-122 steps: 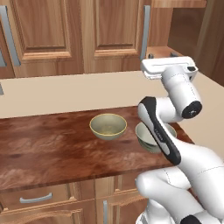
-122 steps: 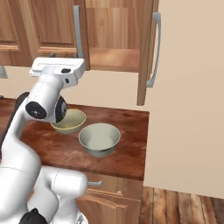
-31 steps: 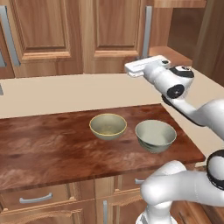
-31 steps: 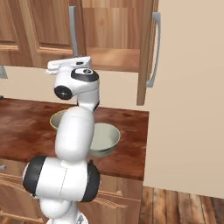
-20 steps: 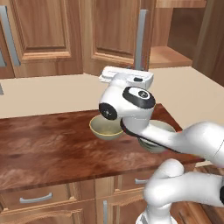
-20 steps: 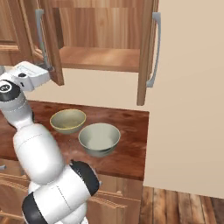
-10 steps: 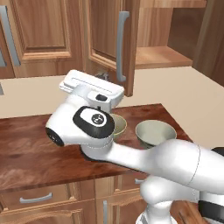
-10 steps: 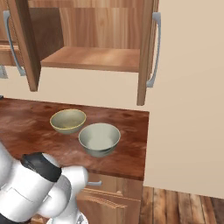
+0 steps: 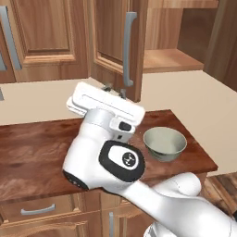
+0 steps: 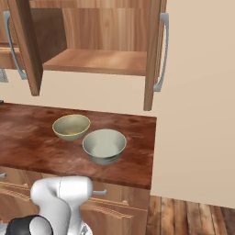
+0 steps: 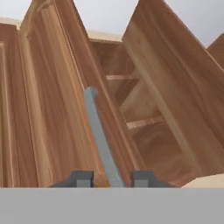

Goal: Open the cabinet. Pick the bowls from the counter and place them in the cabinet. Then close the cabinet.

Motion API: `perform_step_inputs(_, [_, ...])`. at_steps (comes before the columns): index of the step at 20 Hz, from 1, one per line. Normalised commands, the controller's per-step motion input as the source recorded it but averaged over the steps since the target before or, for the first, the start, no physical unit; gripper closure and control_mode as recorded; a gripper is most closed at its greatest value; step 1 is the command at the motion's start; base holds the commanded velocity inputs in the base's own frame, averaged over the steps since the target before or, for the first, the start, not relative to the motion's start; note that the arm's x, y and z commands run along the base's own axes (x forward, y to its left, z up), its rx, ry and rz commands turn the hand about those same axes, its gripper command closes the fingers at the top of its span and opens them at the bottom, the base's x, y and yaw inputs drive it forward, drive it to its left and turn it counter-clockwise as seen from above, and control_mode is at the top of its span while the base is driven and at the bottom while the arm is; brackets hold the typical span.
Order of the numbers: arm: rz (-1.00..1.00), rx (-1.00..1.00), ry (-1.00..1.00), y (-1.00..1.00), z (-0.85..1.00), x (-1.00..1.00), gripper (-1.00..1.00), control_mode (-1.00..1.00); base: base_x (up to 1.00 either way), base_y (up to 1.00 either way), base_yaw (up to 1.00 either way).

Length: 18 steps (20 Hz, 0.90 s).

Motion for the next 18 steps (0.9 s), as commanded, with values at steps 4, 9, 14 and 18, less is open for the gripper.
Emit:
perform_step_inputs(4, [0.29, 0.13, -0.04, -1.00, 0.09, -0.01, -1.00, -1.00, 0.00, 0.00, 0.00])
perform_step_inputs(9, [0.31, 0.20, -0.01, -1.00, 0.05, -0.01, -1.00, -1.00, 0.00, 0.00, 0.00])
perform_step_inputs(14, [0.39, 0.23, 0.00, -0.89, 0.00, 0.15, -1.00, -1.00, 0.00, 0.00, 0.00])
perform_step_inputs(18, [0.46, 0.33, 0.00, -0.59, 0.00, 0.45, -1.00, -1.00, 0.00, 0.00, 0.00])
